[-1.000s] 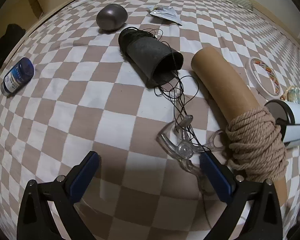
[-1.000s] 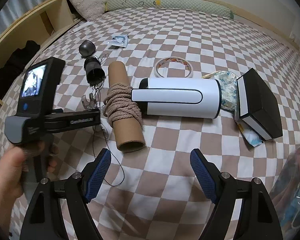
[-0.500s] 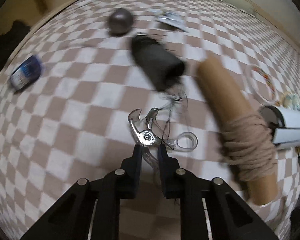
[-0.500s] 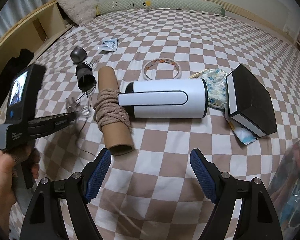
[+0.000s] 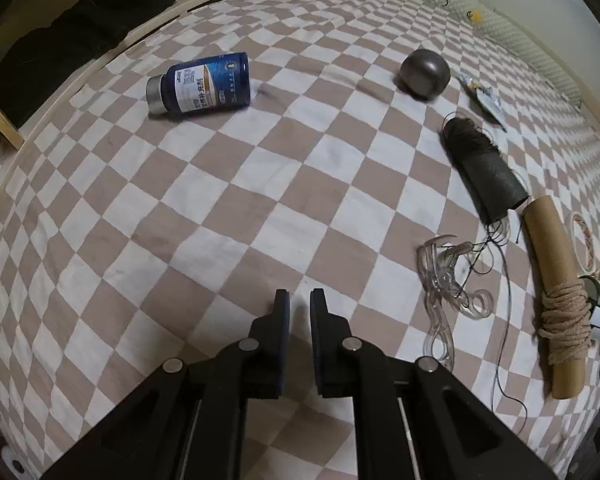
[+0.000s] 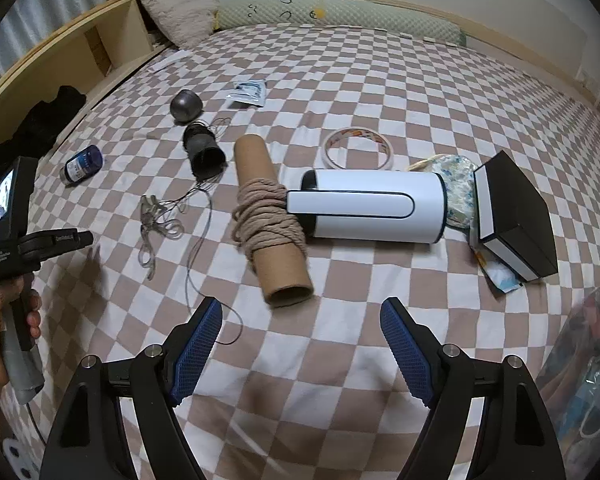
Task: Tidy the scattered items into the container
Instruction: 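Reach the left tool down to the clear plastic clip with cable, then close the left tool on the clear clip while the right tool reaches the black cylinder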
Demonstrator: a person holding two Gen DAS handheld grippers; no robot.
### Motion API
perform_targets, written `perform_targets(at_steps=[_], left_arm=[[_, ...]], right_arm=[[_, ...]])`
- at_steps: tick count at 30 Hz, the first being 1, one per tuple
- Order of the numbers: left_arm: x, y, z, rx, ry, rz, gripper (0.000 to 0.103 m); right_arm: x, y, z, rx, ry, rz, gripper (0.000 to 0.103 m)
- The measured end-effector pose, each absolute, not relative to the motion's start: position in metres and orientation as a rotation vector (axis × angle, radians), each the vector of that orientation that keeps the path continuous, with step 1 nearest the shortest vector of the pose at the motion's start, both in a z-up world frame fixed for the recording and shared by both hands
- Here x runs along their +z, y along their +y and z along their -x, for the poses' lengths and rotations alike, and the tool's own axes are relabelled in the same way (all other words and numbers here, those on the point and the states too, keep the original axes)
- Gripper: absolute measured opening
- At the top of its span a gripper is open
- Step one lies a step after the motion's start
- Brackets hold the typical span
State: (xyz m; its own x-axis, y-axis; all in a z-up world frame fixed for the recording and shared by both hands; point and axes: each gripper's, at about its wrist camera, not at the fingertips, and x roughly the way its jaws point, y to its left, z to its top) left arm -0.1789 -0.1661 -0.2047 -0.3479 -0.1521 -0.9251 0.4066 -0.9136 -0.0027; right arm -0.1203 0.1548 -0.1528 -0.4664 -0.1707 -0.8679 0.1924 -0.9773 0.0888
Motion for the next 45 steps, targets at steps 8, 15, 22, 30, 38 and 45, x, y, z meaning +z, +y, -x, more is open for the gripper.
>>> perform_targets(at_steps=[8,15,22,30,38,45], left_arm=[[-0.205,-0.121,0.182,-2.386,0.435,-1.633,0.049],[-0.220,-0.079,0.198,-2.404,0.248,-1.699,0.049],[-0.233,-0.069,0.208,-2.368,0.149,-1.688,0.019],[-0.224,-0.117,0.198,-2.279,0.296,-1.546,0.013],[-0.219,-0.188,0.172,-2.165,0.548,-1.459,0.013],[-0.207,-0.221,0.154,-2.143,0.586,-1.381,0.013]], right_arm=[[-0.156,0.152,0.122,-2.514,0.031,-1.503,0.082],[-0.164,0.160,0.127,-2.506,0.024,-1.538,0.082],[-0.170,0.169,0.131,-2.505,0.008,-1.560,0.082],[-0.172,0.170,0.132,-2.501,0.007,-1.569,0.082],[-0.170,0.157,0.128,-2.491,0.041,-1.554,0.082],[-0.173,0.147,0.128,-2.488,0.081,-1.546,0.082]])
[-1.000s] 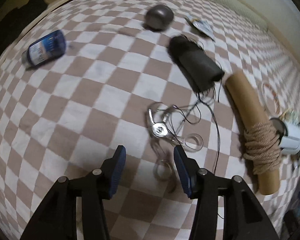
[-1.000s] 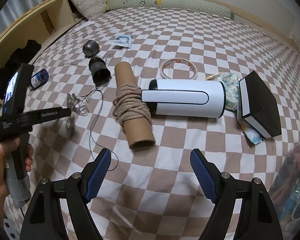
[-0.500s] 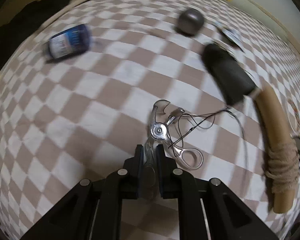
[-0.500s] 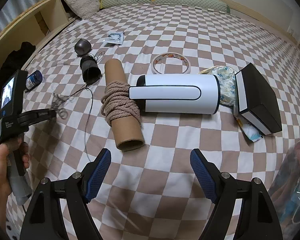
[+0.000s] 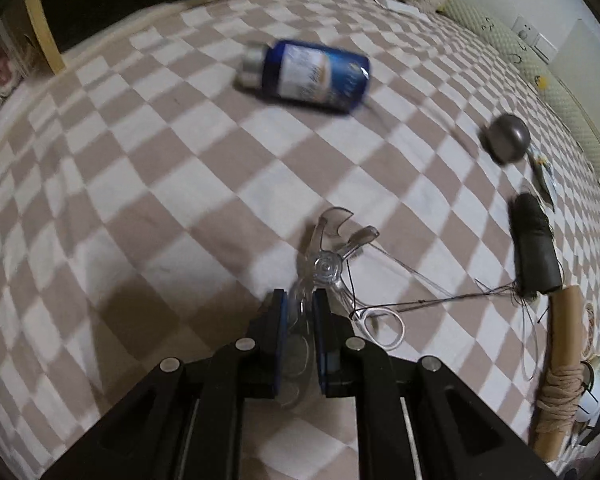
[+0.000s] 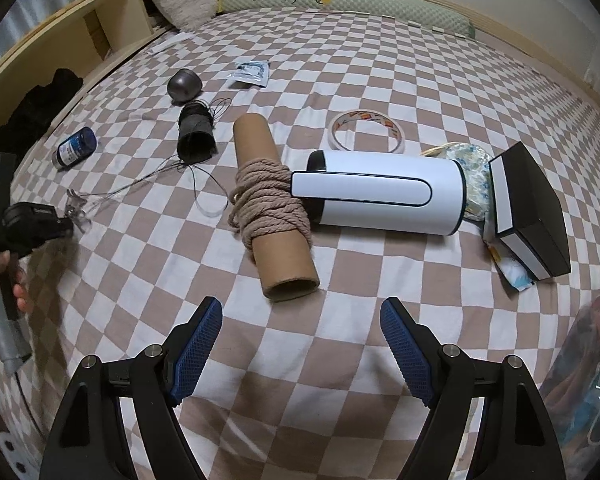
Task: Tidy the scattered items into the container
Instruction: 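Close the left tool on the clear clip while the right tool reaches the black cylinder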
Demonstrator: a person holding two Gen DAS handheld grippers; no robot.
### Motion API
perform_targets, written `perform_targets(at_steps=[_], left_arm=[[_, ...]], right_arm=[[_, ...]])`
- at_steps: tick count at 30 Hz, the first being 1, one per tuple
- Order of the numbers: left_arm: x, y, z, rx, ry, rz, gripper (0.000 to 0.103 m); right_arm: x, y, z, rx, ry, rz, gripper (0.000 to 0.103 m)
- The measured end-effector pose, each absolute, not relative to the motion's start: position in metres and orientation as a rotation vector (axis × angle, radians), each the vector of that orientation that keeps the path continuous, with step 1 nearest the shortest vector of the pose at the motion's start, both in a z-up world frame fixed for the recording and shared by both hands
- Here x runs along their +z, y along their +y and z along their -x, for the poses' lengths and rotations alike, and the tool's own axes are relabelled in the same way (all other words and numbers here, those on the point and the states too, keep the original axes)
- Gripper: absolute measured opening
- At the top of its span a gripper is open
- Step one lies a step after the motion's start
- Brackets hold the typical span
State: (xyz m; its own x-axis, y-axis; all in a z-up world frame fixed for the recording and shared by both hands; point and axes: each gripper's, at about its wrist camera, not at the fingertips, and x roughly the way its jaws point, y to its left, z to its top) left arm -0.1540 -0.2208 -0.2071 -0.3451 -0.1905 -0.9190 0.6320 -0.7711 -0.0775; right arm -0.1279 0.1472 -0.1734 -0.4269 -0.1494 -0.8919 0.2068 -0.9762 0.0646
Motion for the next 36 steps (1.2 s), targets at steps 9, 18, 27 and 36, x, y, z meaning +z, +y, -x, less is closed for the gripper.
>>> perform_targets(at_steps=[9,18,27,36], left_arm=[[-0.194,-0.268,0.131,-2.121,0.678,-1.216,0.013],[-0.184,-0.309,0.112,-2.112,0.590,-1.183,0.013],[-0.193,-0.301,0.121,-2.182,0.667,-1.288,0.039],[-0.199,-0.274,0.135,-2.275,0.506,-1.383,0.062]], right_arm=[[-0.174,0.145,0.131,-2.519,0.078,-1.537,0.082],[-0.149,0.108,0.126,-2.459,0.081,-1.392,0.082],[-0.136,0.056,0.172,-2.458,-0.050,-1.307,0.082],[-0.160,0.017,0.241,-2.487,-0.036,-1.346,0.082]])
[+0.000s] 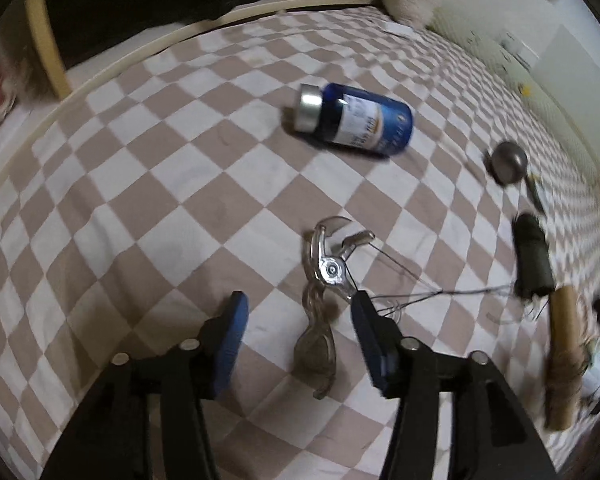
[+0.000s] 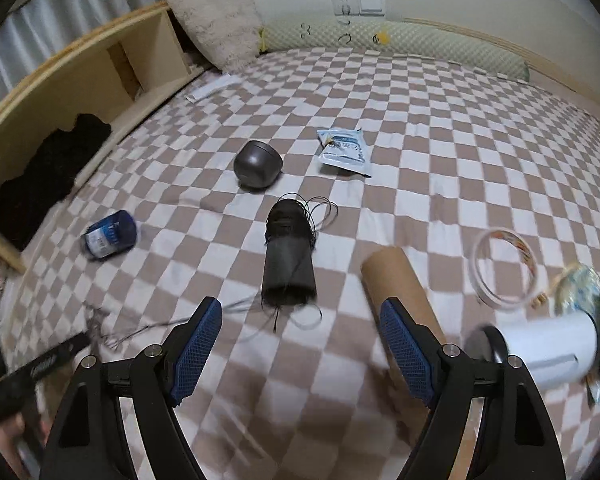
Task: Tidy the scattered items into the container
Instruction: 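Close the left tool on the clear clip while the right tool reaches the black cylinder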
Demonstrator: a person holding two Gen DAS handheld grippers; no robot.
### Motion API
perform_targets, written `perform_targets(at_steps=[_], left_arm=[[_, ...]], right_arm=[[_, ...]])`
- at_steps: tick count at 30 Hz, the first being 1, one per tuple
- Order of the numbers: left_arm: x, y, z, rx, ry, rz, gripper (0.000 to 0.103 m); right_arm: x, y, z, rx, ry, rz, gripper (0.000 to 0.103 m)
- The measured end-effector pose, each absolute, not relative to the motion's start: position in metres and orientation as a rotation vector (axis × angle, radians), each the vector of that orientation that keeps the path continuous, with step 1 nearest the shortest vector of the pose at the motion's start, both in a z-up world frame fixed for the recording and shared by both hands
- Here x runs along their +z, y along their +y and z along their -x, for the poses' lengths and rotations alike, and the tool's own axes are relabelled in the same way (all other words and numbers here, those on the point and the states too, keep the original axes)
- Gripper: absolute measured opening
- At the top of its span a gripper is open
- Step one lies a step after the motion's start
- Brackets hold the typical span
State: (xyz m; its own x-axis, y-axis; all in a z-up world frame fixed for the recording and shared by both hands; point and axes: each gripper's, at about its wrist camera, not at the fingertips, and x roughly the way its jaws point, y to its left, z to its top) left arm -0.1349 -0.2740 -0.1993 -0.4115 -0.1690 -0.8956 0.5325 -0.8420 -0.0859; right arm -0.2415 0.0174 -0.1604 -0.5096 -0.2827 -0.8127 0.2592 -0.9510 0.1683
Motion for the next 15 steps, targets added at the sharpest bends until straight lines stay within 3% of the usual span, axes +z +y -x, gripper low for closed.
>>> perform_targets(at_steps=[1,10,15], left_arm=[[-0.201,-0.273,0.137,-2.281,0.470,-1.382,0.066],[-0.218,-0.252,0.140,-2.374,0.198,-1.421,0.066],[-0.223,-0.246,0.138,-2.432,0.068,-1.402,0.067]], right_arm=[[-0.165,0.012,0.247,-2.486,-0.013,-1.351,0.082],[-0.210,-0.024,0.276,-2.460,0.218,-1.423,0.082],[-0.230,-0.023,0.286,-2.467,0.227,-1.471,0.082]])
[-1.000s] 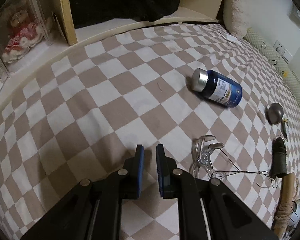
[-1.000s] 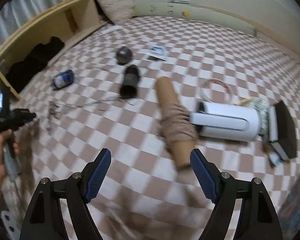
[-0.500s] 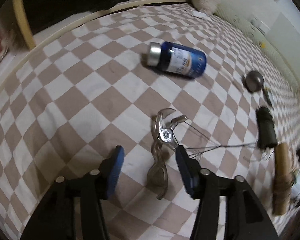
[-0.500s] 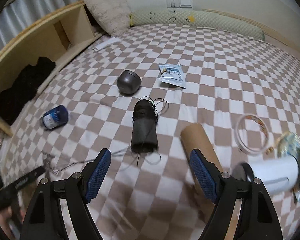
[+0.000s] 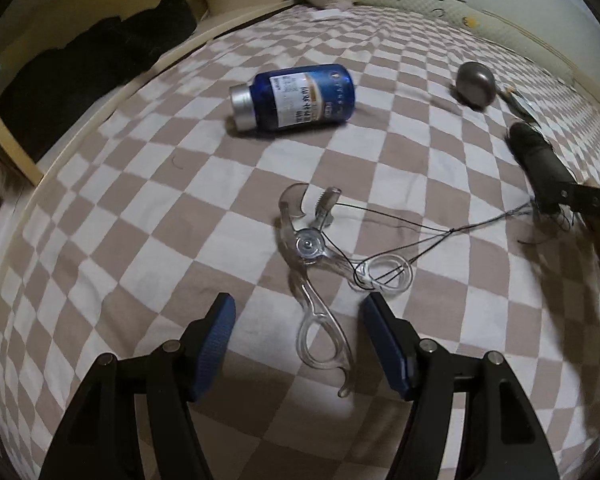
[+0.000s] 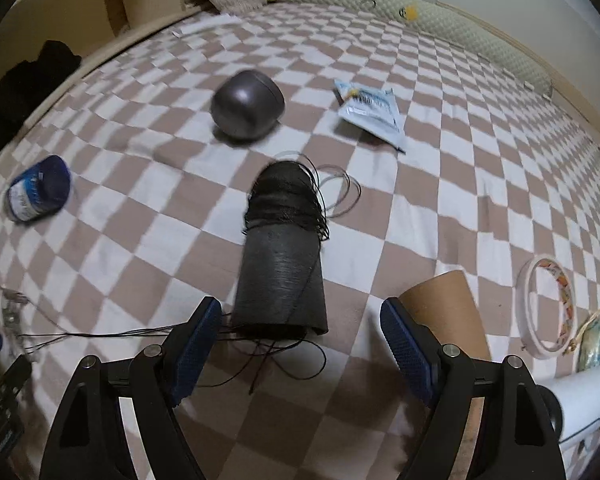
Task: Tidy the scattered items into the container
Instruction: 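Close the left tool on the clear clip while the right tool reaches the black cylinder, then grasp the black cable-wrapped cylinder with the right tool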
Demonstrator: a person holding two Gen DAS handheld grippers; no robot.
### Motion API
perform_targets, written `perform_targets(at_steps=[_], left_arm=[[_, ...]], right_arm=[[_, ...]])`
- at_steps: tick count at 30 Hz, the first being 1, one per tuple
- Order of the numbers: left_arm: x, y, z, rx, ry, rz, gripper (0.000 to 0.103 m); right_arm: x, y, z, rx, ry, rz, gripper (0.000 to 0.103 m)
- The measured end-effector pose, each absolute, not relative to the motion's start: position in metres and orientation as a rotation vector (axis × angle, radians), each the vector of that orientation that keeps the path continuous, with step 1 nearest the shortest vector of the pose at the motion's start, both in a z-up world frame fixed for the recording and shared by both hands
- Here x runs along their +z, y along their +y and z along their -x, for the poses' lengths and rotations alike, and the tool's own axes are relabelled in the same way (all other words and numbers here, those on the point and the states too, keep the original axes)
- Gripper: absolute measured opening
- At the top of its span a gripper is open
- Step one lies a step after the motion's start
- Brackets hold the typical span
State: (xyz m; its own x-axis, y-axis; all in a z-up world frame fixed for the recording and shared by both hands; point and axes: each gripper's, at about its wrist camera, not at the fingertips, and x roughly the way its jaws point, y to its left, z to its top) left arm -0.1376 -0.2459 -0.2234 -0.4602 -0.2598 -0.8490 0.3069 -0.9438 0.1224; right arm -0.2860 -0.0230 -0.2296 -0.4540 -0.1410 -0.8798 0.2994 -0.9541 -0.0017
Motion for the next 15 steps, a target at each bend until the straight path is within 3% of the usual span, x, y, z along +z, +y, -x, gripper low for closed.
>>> perform_targets(at_steps=[2,3,5,8,15], left_arm=[[-0.224,-0.249,0.138,-2.456,0.062,-1.391,0.067],[-0.224,-0.250,0.138,-2.467,0.060,-1.385,0.067],[-0.225,-0.252,0.138,-2.479,0.061,-1.375,0.066],[-0.225,-0.253,0.140,-2.482,0.049,-1.367,0.055],[-0.224,-0.252,0.146,-2.476,0.046,-1.355,0.049]], right_arm=[[-0.232,-0.019,0.288,-2.479,0.203,-1.461,0.080],[-0.232,-0.017,0.288,-2.481,0.179,-1.450,0.066],[-0.231,-0.014,0.287,-2.487,0.133,-1.441,0.050],[-0.226,-0.011,0.281,-2.471,0.110,-1.413,0.050],[-0.215,0.007,0.240,-2.347,0.175,-1.411,0.049]])
